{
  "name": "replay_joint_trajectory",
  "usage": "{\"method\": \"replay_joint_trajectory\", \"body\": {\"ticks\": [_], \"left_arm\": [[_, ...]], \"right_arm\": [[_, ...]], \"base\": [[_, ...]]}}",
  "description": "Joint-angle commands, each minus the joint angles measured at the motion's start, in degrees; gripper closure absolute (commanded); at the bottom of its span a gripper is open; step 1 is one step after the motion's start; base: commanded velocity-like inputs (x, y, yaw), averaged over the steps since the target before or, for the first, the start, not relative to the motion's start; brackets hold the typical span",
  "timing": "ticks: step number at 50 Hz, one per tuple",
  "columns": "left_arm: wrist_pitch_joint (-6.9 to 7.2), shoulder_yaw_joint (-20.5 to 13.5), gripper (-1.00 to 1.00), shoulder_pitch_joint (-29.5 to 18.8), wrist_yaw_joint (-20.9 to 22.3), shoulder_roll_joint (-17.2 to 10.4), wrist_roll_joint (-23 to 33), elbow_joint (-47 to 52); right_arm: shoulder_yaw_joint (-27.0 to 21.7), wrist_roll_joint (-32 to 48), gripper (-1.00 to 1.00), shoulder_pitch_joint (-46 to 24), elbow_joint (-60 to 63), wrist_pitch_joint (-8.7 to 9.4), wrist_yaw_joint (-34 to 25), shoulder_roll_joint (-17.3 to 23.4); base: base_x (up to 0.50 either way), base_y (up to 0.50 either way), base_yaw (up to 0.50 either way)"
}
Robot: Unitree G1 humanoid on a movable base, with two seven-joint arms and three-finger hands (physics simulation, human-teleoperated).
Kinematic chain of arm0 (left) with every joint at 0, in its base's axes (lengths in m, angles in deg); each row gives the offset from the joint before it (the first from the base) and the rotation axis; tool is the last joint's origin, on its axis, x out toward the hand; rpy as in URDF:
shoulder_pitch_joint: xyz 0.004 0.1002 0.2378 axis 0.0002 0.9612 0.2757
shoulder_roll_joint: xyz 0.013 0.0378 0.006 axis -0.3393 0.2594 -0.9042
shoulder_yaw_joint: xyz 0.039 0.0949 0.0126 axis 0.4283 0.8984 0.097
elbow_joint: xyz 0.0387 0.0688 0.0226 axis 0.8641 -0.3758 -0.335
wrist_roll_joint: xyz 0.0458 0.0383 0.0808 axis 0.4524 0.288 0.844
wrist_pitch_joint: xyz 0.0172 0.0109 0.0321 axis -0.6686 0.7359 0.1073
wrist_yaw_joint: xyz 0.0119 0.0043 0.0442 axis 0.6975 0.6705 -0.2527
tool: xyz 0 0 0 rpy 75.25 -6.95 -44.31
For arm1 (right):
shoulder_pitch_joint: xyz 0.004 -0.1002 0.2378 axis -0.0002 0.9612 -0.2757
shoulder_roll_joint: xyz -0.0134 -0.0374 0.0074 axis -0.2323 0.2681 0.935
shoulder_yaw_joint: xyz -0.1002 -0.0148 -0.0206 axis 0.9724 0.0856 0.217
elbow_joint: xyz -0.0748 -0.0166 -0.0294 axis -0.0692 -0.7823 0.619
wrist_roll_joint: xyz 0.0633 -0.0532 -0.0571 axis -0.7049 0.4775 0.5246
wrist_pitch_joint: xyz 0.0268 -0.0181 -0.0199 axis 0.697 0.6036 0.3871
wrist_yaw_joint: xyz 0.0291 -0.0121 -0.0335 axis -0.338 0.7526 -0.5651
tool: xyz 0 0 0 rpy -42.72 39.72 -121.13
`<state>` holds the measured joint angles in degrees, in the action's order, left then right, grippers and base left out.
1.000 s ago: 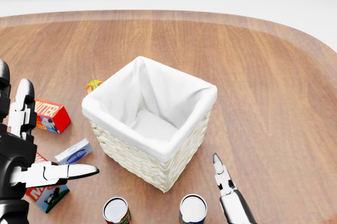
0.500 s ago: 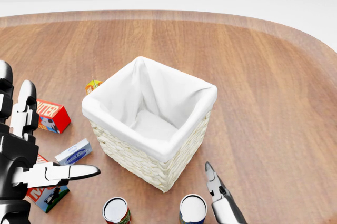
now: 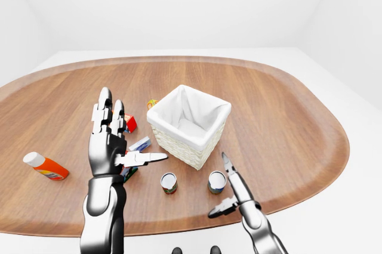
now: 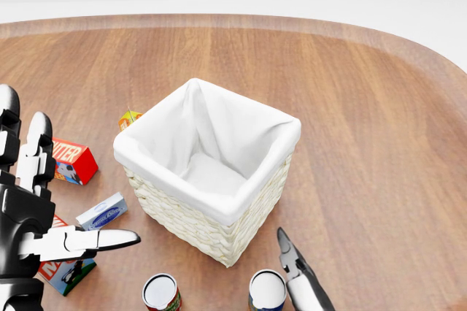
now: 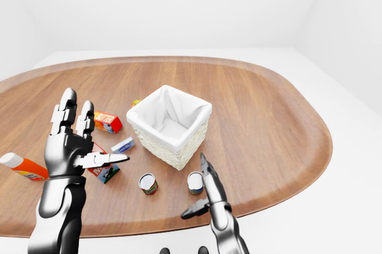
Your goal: Pick up the alphabet soup, and put it in the basket.
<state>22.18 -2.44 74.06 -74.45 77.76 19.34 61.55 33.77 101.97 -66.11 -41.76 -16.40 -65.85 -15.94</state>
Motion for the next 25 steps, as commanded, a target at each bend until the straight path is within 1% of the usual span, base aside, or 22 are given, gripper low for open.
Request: {"method": "replay_joint_trajectory", "body": {"ticks": [1,14,18,23,25], "left_arm": [[0.0,0.16,-1.0,0.11,-0.01,0.03,0.12,0.24],[0.0,0.03,-1.0,0.06,0.1,0.01,0.05,0.19],[0.0,-0.01,-1.0,-0.03,0.19,-0.01,0.07,-0.26],[0.0,0.06,-1.0,0.0,0.14,-0.02,0.11,-0.17],[0.0,0.06,-1.0,0.06,0.16,-0.01,0.13,-0.12]], "right_arm": [[-0.27,-0.09,-1.0,-1.59,-1.91,-0.2,-0.16,-0.45],[-1.39,0.2,-1.0,-4.13,-7.24,-2.08,0.64,-0.71],[-1.6,0.24,-1.0,-4.47,-7.9,-2.19,0.55,-0.75],[-1.85,0.61,-1.0,-5.36,-10.15,-2.77,0.66,-0.79],[-2.07,0.61,-1.0,-5.9,-11.46,-3.26,0.81,-0.8]], "base": [[0.0,0.0,0.0],[0.0,0.0,0.0],[0.0,0.0,0.0],[0.0,0.0,0.0],[0.0,0.0,0.0]]}}
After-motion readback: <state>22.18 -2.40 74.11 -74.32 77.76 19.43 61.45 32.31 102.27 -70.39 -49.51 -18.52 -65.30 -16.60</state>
